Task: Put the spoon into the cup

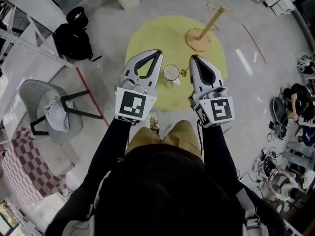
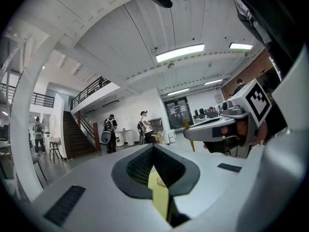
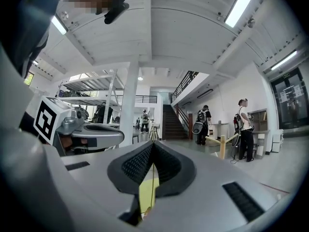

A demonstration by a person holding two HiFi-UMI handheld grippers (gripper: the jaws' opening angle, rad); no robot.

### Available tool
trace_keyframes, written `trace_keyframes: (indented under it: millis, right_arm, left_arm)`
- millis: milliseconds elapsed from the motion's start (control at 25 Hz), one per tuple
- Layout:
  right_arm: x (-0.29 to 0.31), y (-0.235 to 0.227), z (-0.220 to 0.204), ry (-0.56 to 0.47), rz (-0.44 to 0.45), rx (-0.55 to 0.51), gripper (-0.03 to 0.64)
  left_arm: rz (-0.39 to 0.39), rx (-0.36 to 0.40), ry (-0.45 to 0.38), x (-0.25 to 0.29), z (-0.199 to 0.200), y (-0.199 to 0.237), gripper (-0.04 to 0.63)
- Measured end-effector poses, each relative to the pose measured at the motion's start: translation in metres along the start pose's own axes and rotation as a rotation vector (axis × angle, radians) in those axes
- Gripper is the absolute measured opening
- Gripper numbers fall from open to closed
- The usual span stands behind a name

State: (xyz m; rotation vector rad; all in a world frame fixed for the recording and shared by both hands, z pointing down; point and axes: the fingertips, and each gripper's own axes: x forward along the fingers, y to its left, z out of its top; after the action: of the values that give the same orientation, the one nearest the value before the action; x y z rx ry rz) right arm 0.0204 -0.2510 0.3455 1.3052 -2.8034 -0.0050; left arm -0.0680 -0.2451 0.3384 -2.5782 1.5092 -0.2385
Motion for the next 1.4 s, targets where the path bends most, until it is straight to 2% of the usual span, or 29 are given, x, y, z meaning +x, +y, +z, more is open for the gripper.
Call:
trace_keyframes:
  millis: [360, 680, 1200, 1400]
  right_arm:
    - [0.023, -0.001, -0.016, 0.036, 0.042, 0.024, 0.026]
    - [0.037, -0.005, -0.035, 0.074, 0.043, 0.067, 0.026]
    - [0.043, 0.000, -0.117, 0.221, 0.016, 0.153, 0.026]
    - [0.038, 0.003, -0.133, 0.255, 0.014, 0.157, 0.026]
  left_arm:
    - [-0.003, -0.023, 0.041, 0.013, -0.019, 0.006, 0.015]
    - [-0.010, -0.031, 0.070, 0.018, -0.030, 0.006, 0.015]
    - [-0.024, -0.049, 0.103, 0.019, -0.048, 0.004, 0.015]
    - [-0.017, -0.053, 0.110, 0.018, -0.050, 0.006, 0.015]
